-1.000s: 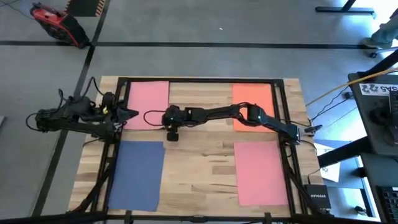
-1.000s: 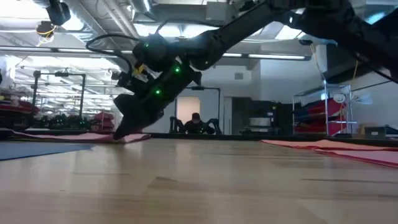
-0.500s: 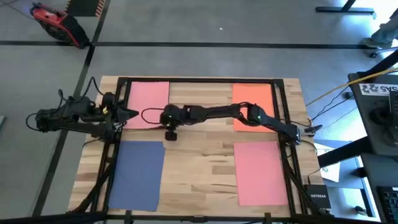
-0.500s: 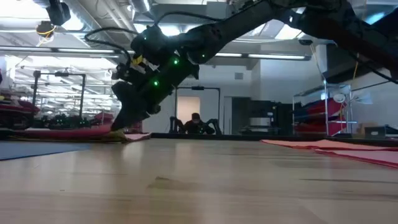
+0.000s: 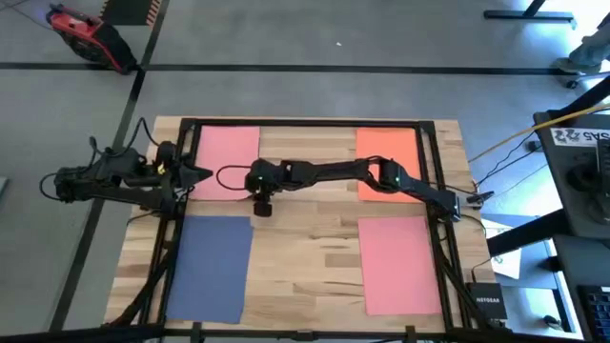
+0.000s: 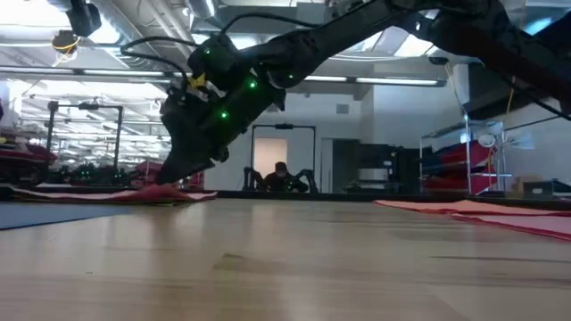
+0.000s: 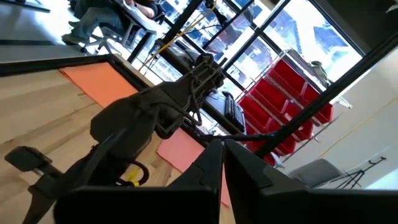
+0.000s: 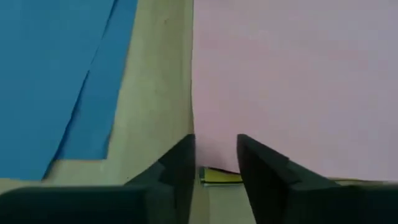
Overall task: Organize paper
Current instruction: Stack the pink colored paper on top of the pink colored papers
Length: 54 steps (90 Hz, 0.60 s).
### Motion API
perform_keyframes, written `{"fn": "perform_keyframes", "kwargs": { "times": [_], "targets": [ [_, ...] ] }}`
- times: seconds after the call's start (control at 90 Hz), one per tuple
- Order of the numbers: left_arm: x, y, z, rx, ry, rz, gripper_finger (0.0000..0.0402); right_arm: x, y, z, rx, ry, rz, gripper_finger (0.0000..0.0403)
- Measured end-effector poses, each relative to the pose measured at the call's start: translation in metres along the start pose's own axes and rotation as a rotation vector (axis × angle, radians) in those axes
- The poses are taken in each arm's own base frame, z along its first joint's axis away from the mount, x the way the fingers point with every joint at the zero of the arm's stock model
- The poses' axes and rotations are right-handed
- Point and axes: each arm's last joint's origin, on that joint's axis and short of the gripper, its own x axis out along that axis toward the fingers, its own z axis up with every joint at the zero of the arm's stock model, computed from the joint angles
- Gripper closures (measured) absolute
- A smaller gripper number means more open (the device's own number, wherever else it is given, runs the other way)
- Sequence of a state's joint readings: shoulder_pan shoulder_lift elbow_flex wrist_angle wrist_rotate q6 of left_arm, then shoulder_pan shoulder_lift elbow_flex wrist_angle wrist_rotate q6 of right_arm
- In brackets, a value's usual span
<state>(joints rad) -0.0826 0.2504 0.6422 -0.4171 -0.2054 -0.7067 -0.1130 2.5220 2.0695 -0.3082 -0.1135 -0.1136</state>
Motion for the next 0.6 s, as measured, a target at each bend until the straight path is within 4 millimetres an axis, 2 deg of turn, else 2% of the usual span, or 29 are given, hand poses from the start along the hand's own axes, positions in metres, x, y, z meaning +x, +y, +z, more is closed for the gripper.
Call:
{"fn": "perform_keyframes", "kwargs": {
  "times": [0.167, 0.344, 0.444, 0.6],
  "targets": [
    [0.000, 0.000, 0.000, 0.000, 0.000, 0.000, 0.0402, 0.003, -0.004, -0.009, -0.017, 0.032, -0.012, 0.0315],
    [0.000, 0.000, 0.000, 0.000, 0.000, 0.000, 0.0402, 0.002, -0.011, -0.009, -0.024, 0.029, -0.037, 0.0393],
    [0.000, 0.000, 0.000, 0.000, 0.000, 0.000, 0.0402, 0.002, -0.011, -0.010, -0.031, 0.038, -0.044, 0.0396],
    [0.000, 0.000, 0.000, 0.000, 0.000, -0.001, 0.0402, -0.010, -0.009, -0.007, -0.025, 0.095, -0.013, 0.0402]
  ]
}}
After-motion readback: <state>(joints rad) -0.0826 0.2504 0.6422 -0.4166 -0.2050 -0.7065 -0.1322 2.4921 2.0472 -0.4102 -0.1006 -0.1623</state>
